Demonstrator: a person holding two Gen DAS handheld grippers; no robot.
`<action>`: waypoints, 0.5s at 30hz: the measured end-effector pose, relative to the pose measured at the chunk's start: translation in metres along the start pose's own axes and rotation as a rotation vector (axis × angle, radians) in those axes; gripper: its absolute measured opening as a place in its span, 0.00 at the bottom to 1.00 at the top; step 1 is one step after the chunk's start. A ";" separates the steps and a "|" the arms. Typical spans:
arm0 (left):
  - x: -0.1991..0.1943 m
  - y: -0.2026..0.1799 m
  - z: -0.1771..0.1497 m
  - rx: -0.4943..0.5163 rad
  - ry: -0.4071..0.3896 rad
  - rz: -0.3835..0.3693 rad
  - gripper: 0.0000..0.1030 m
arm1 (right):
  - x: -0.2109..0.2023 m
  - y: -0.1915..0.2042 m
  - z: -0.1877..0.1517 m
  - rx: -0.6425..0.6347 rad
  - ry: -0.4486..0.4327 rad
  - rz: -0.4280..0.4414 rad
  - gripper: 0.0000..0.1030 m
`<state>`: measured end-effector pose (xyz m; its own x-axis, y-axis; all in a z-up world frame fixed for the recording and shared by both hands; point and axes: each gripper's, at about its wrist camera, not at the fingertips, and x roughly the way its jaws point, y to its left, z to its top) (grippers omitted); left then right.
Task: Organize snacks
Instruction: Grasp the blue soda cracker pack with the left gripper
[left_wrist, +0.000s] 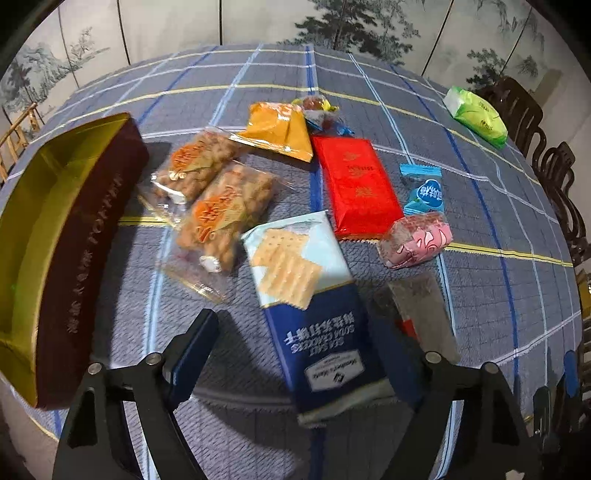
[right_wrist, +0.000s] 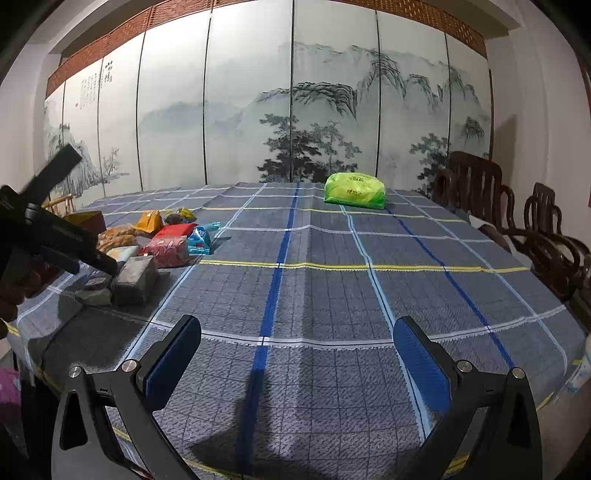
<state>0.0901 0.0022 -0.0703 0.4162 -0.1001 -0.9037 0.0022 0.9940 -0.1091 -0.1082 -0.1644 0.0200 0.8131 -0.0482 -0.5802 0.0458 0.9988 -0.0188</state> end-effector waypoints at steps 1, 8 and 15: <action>0.004 0.002 0.005 -0.002 0.006 0.002 0.78 | 0.000 -0.001 0.000 0.004 0.002 0.002 1.00; 0.012 -0.010 0.008 0.064 -0.003 0.059 0.77 | 0.003 -0.005 -0.001 0.025 0.012 0.014 1.00; 0.006 -0.011 0.004 0.074 -0.059 0.073 0.46 | 0.007 -0.010 -0.001 0.044 0.022 0.021 1.00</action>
<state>0.0965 -0.0096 -0.0727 0.4705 -0.0273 -0.8820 0.0368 0.9993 -0.0113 -0.1035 -0.1750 0.0158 0.8012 -0.0270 -0.5978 0.0551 0.9981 0.0289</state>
